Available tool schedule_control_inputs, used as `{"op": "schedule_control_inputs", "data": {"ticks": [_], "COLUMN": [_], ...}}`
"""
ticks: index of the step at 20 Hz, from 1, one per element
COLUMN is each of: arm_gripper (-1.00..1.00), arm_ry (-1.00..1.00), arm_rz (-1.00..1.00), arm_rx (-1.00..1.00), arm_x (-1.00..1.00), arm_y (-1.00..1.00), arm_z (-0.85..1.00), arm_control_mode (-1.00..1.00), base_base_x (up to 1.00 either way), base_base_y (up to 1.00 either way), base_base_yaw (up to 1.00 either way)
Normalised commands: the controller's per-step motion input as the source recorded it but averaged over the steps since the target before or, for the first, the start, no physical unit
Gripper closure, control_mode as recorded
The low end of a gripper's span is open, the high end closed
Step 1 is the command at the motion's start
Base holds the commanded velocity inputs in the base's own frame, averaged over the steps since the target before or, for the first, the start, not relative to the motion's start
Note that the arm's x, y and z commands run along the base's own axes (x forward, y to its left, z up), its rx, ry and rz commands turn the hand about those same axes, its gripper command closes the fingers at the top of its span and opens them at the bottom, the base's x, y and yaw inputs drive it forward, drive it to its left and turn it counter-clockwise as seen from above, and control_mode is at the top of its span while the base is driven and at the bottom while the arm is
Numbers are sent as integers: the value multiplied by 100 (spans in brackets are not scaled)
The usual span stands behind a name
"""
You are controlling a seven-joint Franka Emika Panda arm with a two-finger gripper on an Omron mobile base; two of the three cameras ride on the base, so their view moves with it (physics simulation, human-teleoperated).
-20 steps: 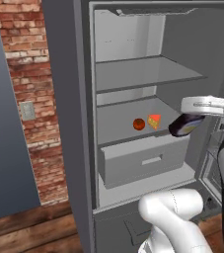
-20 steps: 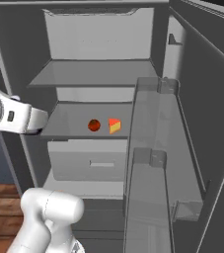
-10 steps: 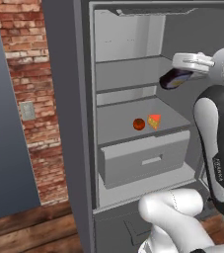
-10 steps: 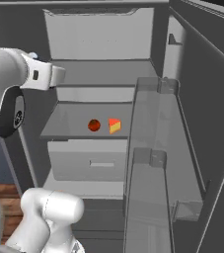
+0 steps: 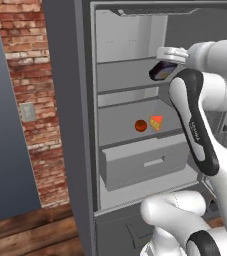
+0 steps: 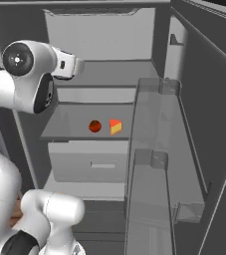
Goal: Place the condiment bottle and condiment bottle from the counter to the top shelf of the fridge. If the existing items in the fridge are on the top shelf, move them to other shelves.
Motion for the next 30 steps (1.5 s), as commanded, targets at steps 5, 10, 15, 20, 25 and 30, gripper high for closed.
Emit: {"op": "schedule_control_inputs", "data": {"ticks": [5,10,15,20,25,30], "arm_gripper": [100,100,100,100,100,100], "arm_ry": [9,5,2,7,5,1], "arm_rz": [1,0,0,0,0,0], "arm_rx": [-1,-1,-2,-5,-6,-9], "arm_x": [100,100,88,69,54,39], "arm_y": [8,14,6,0,0,0], "arm_z": [-36,-26,-26,-28,-19,-20], "arm_control_mode": [-100,-100,-100,-100,-100,-100], "base_base_x": [0,0,0,0,0,0], "base_base_y": [0,0,0,0,0,0], "base_base_yaw": [0,0,0,0,0,0]}}
